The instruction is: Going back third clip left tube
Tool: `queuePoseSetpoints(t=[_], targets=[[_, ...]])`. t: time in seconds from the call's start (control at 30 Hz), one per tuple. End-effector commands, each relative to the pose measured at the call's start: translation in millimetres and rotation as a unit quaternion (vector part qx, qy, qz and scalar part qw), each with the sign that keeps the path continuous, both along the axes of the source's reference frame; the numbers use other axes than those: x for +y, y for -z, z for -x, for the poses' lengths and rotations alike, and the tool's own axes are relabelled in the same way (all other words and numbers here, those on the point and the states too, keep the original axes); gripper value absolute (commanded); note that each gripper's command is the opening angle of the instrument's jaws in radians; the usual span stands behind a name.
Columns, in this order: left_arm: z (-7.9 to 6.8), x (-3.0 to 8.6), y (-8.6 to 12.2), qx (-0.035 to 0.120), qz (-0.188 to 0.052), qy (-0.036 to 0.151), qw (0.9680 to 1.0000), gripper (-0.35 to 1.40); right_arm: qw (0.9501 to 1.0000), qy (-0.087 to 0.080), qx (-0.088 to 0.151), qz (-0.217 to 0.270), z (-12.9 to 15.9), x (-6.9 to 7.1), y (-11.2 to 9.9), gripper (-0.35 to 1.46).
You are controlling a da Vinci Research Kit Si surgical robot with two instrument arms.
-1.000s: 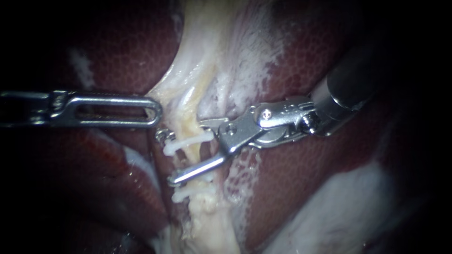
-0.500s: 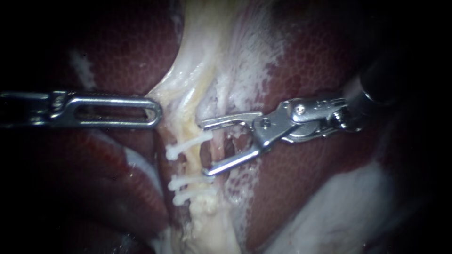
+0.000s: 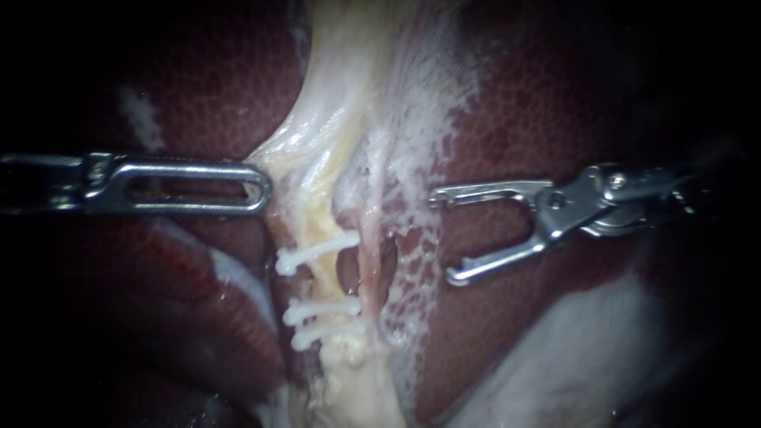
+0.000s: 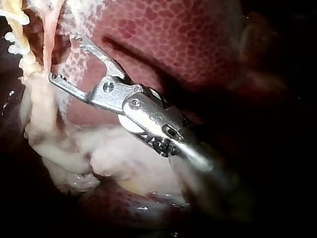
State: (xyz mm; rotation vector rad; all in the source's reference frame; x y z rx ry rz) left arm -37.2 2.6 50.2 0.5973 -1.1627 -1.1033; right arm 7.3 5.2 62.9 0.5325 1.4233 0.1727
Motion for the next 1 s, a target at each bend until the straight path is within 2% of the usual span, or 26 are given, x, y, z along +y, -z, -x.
queuePoseSetpoints(t=[0.03,0.27,0.8,1.0], targets=[[0.0,0.0,0.0,0.000,0.000,0.000,1.0000,-0.35,1.0000,0.002,0.001,0.002,0.0,0.2,0.4,0.60],[0.1,0.1,-0.1,0.000,0.000,0.000,1.0000,-0.35,1.0000,0.005,0.005,0.003,-0.2,-0.3,1.8,0.60],[0.3,0.1,-0.9,0.001,0.001,0.000,1.0000,-0.35,0.9999,0.007,0.008,0.002,-0.2,-1.1,2.7,0.60],[1.0,0.0,-2.2,0.001,0.003,0.000,1.0000,-0.35,0.9999,0.008,0.008,0.002,-0.2,-1.1,2.9,0.60]])
